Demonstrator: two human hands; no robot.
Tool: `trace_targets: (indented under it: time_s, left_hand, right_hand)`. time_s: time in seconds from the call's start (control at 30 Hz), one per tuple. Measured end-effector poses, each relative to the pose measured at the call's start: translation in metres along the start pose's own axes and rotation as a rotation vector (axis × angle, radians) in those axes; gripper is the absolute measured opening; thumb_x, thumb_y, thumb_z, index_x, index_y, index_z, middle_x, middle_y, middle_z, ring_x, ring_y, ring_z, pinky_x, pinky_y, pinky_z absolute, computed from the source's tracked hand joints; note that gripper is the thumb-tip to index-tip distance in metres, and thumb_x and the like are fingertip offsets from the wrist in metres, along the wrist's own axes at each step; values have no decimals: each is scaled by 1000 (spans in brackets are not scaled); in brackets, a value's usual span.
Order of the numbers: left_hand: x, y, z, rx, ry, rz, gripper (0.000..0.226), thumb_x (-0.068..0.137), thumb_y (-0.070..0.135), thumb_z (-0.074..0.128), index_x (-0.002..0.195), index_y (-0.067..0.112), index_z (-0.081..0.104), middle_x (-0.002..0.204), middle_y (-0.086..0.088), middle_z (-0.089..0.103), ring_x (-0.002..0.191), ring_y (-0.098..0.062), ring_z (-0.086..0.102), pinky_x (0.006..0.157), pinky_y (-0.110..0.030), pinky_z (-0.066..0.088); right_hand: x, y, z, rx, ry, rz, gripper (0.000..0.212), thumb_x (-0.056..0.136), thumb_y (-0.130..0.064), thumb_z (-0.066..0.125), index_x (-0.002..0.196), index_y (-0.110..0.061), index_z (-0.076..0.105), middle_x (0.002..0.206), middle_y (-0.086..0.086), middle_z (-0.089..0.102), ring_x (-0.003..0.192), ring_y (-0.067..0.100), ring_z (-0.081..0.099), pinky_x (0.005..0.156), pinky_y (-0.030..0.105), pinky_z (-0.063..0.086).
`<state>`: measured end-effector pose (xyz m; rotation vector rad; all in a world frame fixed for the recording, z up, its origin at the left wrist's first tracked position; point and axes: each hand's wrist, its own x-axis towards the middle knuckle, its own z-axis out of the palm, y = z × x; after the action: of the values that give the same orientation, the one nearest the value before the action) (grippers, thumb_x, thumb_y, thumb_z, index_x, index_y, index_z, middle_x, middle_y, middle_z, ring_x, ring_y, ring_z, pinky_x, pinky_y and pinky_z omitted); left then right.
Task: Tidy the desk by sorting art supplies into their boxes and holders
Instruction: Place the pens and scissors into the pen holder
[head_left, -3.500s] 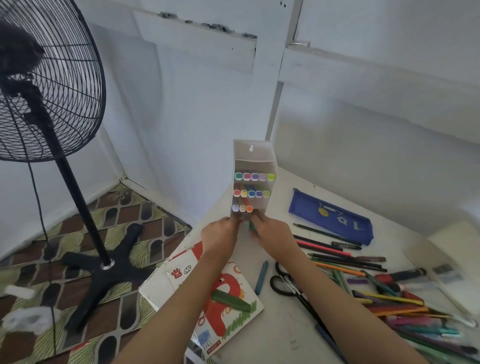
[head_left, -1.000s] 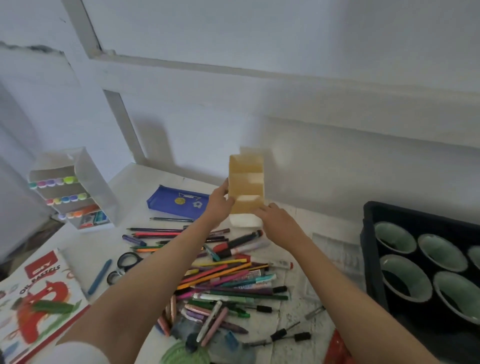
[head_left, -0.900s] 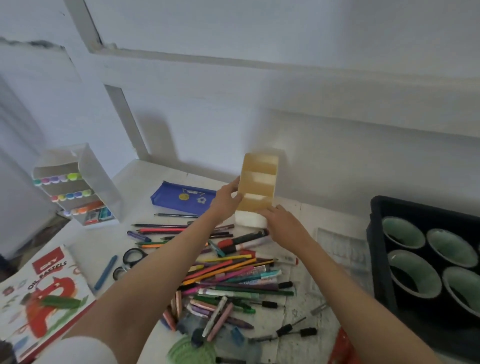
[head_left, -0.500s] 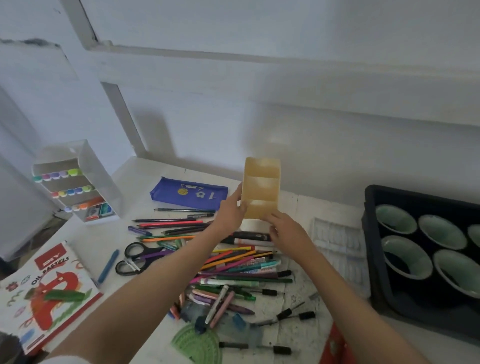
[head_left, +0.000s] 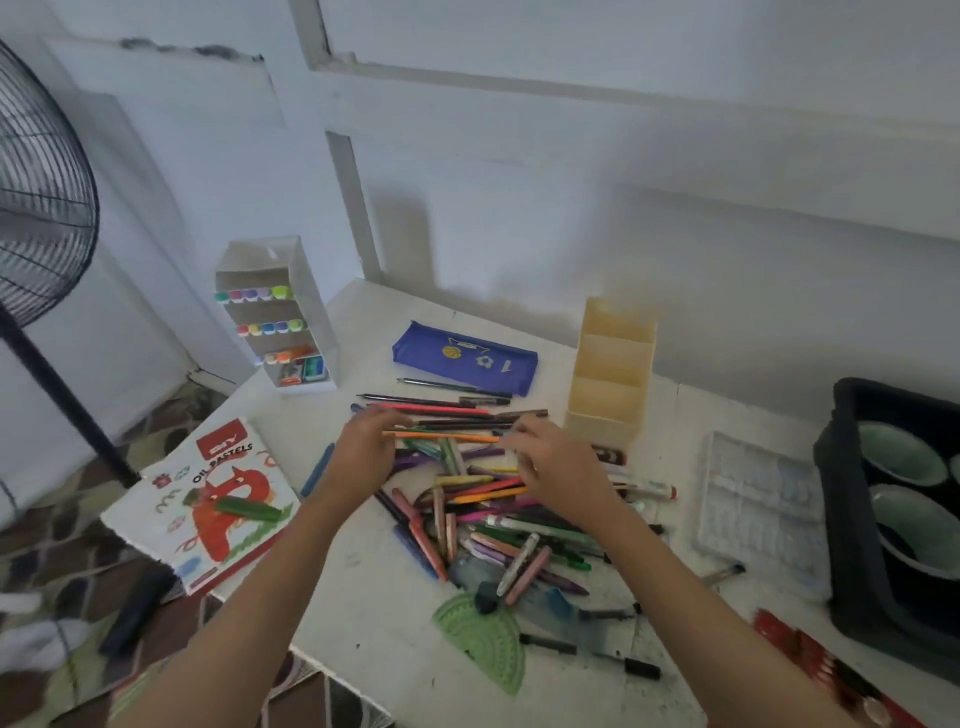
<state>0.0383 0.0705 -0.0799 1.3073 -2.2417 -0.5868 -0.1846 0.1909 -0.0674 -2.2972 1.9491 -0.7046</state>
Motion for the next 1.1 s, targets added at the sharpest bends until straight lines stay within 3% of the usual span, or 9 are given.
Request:
trace_targets:
  time_s: [0.1,0.2,0.33,0.47,0.6,0.77,0.93,1.03,1.1]
  left_hand:
    - [-10,-38,-30,167,-60,-46,30,81,-9,58,97,12,73,104,-10,66,98,-33,56,82,-42,47]
    - [-21,-57,-51,291,-153,-48,29,89,4,58,109,21,69,116,-3,62,107,-24,50,82,-39,42]
    - [-34,-69,-66,355,-258,-21,32,90,23,61,121,27,61,126,2,54,115,-18,43,93,-42,37]
    - [-33,-72,-61,426,-310,32,40,93,32,55,133,32,50,130,0,48,117,-20,39,90,-38,33]
    - [-23,-72,-54,533,-315,73,42,93,48,47,134,39,48,129,2,44,117,-18,36,92,-38,31]
    - [-5,-68,-49,518,-369,56,36,90,44,56,125,37,56,126,2,46,118,-17,35,93,-38,29]
    - [8,-67,-51,372,-283,69,25,92,16,56,116,21,59,131,-5,44,118,-21,40,100,-35,33]
    - [13,-71,-59,205,-172,5,28,86,-1,58,109,15,56,117,-8,52,102,-21,49,87,-25,42]
    - [17,-74,-65,172,-126,2,27,85,-5,57,104,14,58,102,-7,56,94,-22,53,78,-22,40]
  right_hand:
    - [20,-24,16,42,-27,-44,25,81,-3,56,99,-13,70,97,3,62,88,20,58,55,29,51]
    - [42,-46,29,81,-99,-67,23,89,-9,51,102,-17,68,99,-2,61,94,18,52,59,32,49]
    - [67,-78,49,91,-248,-86,23,91,-16,51,106,-19,69,105,-3,63,103,19,50,74,38,50]
    - [76,-110,68,-4,-338,-33,34,91,-41,52,122,-26,56,115,-4,59,113,19,46,84,37,46]
    - [69,-128,85,-182,-309,78,39,91,-27,49,129,-18,43,117,6,59,112,29,48,80,37,40]
    - [67,-113,76,-98,-249,260,31,92,-28,50,122,-22,45,109,2,61,109,25,49,85,37,39]
    - [71,-95,70,-54,-250,278,23,91,-22,49,114,-24,47,91,4,57,87,24,55,63,30,42]
    - [70,-92,69,-67,-234,292,26,91,-19,46,116,-23,46,89,4,53,78,23,52,60,29,38]
    - [69,-88,69,-20,-240,297,27,91,-19,47,117,-25,45,92,2,56,79,22,55,64,31,45]
